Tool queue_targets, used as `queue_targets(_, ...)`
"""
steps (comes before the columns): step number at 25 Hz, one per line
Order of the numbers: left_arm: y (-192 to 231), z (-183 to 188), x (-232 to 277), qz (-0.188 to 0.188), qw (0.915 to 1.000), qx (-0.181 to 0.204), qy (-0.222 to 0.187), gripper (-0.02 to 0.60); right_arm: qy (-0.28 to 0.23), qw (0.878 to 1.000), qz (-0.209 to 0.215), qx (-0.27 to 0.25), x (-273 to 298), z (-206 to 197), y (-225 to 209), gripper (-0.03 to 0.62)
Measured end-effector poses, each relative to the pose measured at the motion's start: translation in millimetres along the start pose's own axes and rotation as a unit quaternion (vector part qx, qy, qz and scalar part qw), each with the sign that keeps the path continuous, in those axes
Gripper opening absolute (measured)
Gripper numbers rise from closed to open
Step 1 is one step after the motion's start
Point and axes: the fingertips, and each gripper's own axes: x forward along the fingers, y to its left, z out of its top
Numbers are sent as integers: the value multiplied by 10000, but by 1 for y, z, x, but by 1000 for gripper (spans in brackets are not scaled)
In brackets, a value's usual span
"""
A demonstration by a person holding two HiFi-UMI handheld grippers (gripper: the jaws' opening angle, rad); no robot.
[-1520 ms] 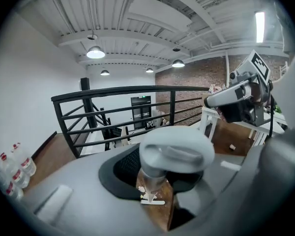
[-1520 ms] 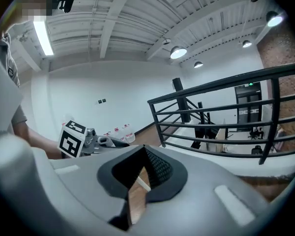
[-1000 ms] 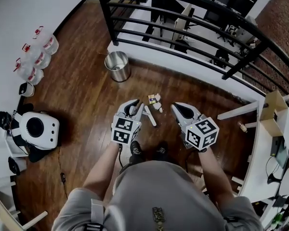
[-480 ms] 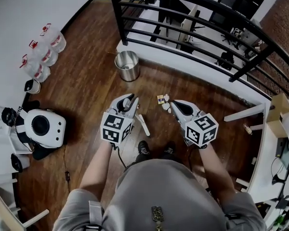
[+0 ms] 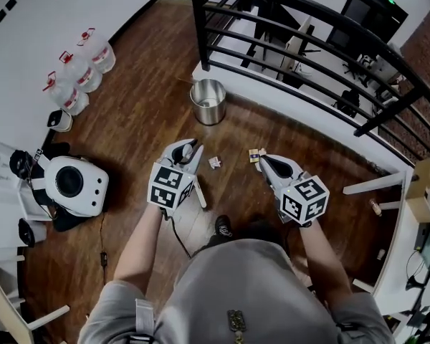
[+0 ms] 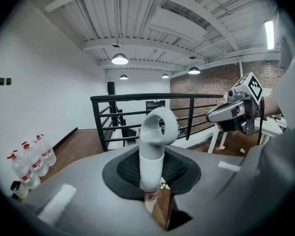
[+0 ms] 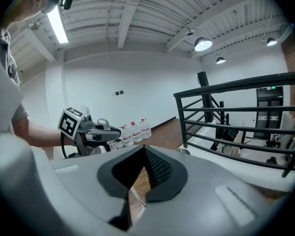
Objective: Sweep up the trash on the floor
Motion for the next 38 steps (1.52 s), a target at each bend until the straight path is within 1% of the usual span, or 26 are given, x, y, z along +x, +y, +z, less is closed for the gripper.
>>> queue_targets(5,30,-3,15,163,9997,160,129,64,94,9999,105,-10,13,4,-8,0)
queue_targets(10,39,-7,52,87,9986,377,373,64,40,10000,29,41,9,14,-34,0)
queue_targets(13,31,-6,83,-34,9987,307,406,64,62,9997,-180,126,-5,9,-62,0)
queue_targets(15,17,3,104,-186,9988,284,358,66,8,9991,-380,208,-16,9,-85,0)
queue_targets(19,-19,20,148,-502,9974,404,329,66,-169,9965,-754,332,-46,14,-126,0)
queue_targets(22,-48,36,181,-751,9952,545,299,66,-300,9937,-996,413,-67,18,-152,0)
queue_targets(25,-79,51,214,-1019,9916,742,278,66,-348,9900,-1254,537,-88,13,-176,0)
queue_targets(29,-121,59,249,-1450,9838,1007,306,66,-378,9818,-1691,781,-118,-2,-202,0)
queue_targets(33,-158,72,282,-1854,9750,1197,244,66,-451,9710,-2119,1006,-145,-10,-224,0)
queue_targets(35,-174,81,297,-2062,9695,1306,202,66,-486,9648,-2340,1101,-156,-13,-234,0)
queue_targets(38,-196,90,315,-2427,9591,1445,193,64,-552,9553,-2637,1218,-164,-11,-247,0)
